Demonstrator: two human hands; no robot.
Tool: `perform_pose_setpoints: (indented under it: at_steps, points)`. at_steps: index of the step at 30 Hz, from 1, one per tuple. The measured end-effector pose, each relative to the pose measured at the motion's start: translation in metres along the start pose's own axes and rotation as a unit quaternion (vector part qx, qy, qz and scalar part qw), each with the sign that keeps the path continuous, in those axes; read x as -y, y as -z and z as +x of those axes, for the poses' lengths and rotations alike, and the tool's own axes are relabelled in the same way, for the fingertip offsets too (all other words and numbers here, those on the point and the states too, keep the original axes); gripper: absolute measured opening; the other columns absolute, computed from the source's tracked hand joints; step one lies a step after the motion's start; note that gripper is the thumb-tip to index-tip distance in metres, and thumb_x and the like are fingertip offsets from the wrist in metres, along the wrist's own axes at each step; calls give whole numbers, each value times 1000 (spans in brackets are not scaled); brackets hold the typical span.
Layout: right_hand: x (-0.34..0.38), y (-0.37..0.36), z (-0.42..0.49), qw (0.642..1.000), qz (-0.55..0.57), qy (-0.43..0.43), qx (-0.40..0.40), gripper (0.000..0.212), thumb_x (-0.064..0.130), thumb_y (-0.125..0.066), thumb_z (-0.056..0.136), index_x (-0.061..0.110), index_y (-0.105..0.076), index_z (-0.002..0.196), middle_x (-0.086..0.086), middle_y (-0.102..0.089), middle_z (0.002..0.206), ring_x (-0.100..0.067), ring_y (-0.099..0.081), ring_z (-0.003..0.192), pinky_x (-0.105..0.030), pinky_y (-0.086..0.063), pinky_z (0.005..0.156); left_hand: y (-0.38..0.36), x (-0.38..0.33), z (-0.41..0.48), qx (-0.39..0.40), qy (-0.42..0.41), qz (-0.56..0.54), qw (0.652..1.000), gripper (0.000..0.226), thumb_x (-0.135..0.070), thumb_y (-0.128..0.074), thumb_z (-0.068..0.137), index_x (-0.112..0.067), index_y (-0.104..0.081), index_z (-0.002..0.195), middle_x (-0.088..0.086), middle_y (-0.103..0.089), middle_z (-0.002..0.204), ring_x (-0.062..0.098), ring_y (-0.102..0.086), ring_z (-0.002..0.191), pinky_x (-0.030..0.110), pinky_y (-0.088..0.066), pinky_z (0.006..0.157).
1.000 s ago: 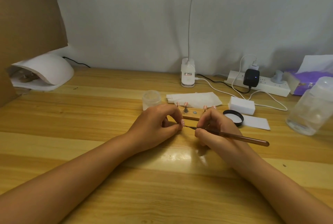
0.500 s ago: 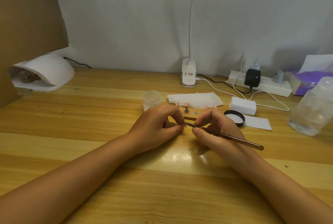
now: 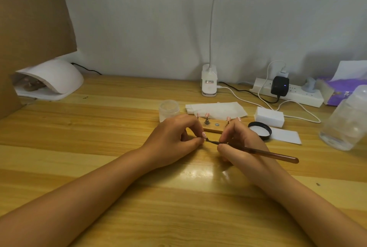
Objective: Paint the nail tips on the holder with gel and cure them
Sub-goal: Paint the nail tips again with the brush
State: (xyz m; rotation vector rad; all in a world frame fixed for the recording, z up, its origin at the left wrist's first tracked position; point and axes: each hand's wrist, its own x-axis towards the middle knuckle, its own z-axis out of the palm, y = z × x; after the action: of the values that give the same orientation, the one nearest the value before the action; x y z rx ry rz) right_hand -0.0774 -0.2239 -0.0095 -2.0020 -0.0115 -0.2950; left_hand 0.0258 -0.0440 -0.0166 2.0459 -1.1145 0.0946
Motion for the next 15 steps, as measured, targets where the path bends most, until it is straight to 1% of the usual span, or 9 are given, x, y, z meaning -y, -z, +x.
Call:
perform_pose_setpoints:
  at_steps: [2,3,5,7,8,10,12,15]
  points:
    - [1,0,0,1000,9,0,-10,16,7,-68,82,20,-58,84,-2,-61,82,-22,-61,75,-42,-56,67,0,0,0,0,1,3,1000,11,-21,-74,86,-28,-69,92,-13,-65,96,10,-58,69,25,-48,60]
    - [1,1,-1,1000,17,2,-17,15,7,-67,83,20,-58,85,-1,-61,82,-20,-61,74,-41,-56,67,0,0,0,-1,2,5,1000,11,-21,-74,86,-28,-69,93,-13,-65,97,11,-58,69,27,-49,61]
    - [2,2,-1,999,37,4,-28,15,9,-67,85,21,-58,88,4,-62,79,-12,-62,69,-35,-55,65,0,0,0,-3,2,4,1000,11,-20,-73,87,-27,-68,93,-13,-65,97,12,-59,70,30,-50,61]
    - [2,2,-2,999,46,9,-25,13,13,-68,88,22,-59,91,8,-65,81,-6,-63,67,-28,-55,62,0,0,0,-6,-1,-1,1000,11,-18,-73,86,-26,-67,92,-13,-65,96,13,-59,69,30,-50,61]
    - [2,2,-2,999,47,12,-21,13,15,-69,88,23,-60,93,9,-65,84,-5,-63,68,-25,-55,62,0,0,0,-8,-3,-3,1000,11,-17,-73,86,-25,-67,91,-13,-65,95,13,-59,69,29,-49,61]
    - [1,2,-2,999,48,17,-19,13,18,-70,88,25,-61,93,9,-66,89,-5,-64,71,-23,-54,63,-1,0,0,-10,-6,-4,1000,12,-15,-73,86,-24,-67,90,-13,-65,94,14,-59,68,26,-47,60]
    - [0,2,-2,999,45,20,-13,15,20,-71,87,30,-62,91,10,-66,91,-8,-65,70,-25,-55,61,-1,0,0,-10,-8,-7,1000,12,-14,-73,86,-23,-67,90,-12,-65,94,14,-59,67,22,-45,59]
    - [-1,1,-2,999,30,33,3,19,20,-72,86,35,-61,88,11,-67,93,-18,-65,70,-33,-56,60,-1,1,1,-12,-8,-2,1000,9,-16,-73,87,-21,-67,91,-12,-65,94,13,-58,66,21,-43,58]
